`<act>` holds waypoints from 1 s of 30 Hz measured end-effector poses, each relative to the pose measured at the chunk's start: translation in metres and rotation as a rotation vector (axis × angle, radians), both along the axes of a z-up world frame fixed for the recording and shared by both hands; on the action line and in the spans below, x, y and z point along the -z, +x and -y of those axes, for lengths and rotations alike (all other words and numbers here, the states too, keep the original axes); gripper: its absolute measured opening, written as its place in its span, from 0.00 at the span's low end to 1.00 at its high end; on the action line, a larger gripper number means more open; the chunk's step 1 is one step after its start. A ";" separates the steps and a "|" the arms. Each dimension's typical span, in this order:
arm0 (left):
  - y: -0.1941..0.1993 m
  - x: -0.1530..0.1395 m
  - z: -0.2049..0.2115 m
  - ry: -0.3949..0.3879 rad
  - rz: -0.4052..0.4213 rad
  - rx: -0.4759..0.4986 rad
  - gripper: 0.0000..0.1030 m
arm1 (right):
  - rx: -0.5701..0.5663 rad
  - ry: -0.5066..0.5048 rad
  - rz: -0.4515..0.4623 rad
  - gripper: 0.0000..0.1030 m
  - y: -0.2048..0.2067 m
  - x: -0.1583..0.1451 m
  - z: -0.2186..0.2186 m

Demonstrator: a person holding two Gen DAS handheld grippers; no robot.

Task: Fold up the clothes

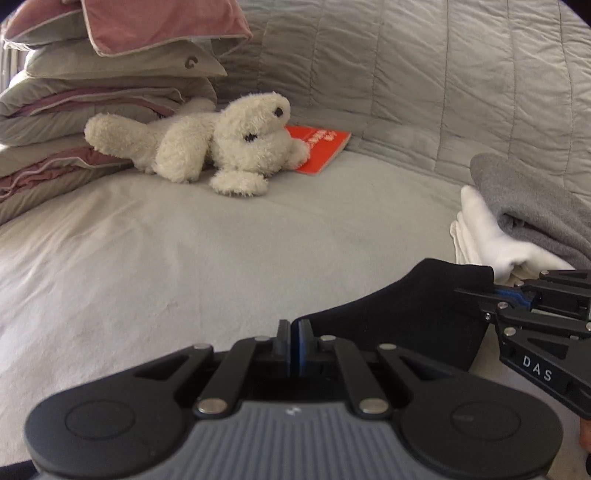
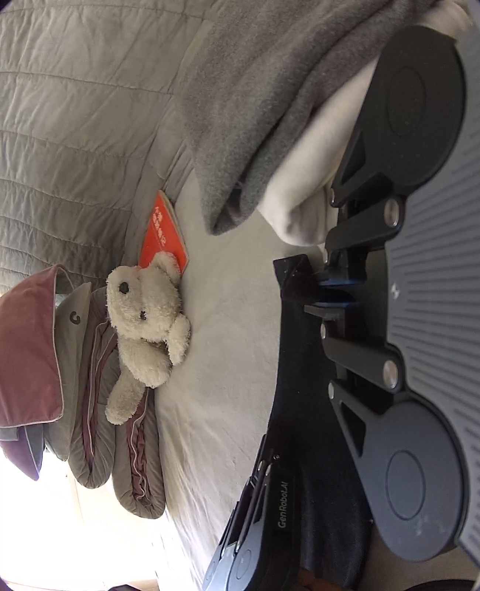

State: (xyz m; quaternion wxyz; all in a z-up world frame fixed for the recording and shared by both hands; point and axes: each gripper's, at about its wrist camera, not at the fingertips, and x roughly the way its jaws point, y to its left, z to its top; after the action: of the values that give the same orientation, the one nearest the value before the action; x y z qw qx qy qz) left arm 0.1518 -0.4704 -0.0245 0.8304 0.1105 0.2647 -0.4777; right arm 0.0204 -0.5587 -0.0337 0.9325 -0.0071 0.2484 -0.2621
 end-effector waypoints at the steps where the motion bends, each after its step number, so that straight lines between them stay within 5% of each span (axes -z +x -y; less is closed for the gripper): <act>1: 0.000 -0.003 -0.004 -0.031 0.012 -0.022 0.04 | -0.005 -0.040 0.007 0.08 0.003 -0.003 -0.003; 5: 0.006 -0.013 -0.010 -0.111 0.018 -0.090 0.04 | -0.021 -0.176 0.018 0.08 0.016 -0.014 -0.010; 14: 0.019 0.014 0.016 0.015 -0.075 -0.117 0.06 | -0.019 -0.269 -0.223 0.10 0.048 0.019 -0.006; 18: 0.017 0.004 0.008 -0.018 -0.113 -0.121 0.31 | 0.002 -0.294 -0.215 0.22 0.044 0.014 -0.012; 22: 0.004 -0.013 -0.017 -0.044 -0.113 -0.098 0.36 | -0.015 -0.292 -0.131 0.26 0.031 -0.003 -0.016; 25: -0.012 -0.018 -0.041 -0.044 -0.118 -0.042 0.36 | -0.078 -0.227 -0.083 0.26 0.029 -0.015 -0.013; 30: -0.041 -0.007 -0.073 0.024 -0.083 0.066 0.38 | -0.186 0.066 -0.073 0.26 0.020 -0.025 -0.003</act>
State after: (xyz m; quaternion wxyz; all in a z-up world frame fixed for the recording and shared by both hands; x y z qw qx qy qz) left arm 0.1113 -0.3974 -0.0178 0.8011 0.1091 0.3007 -0.5059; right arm 0.0404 -0.5554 -0.0083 0.9429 -0.0090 0.2891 -0.1654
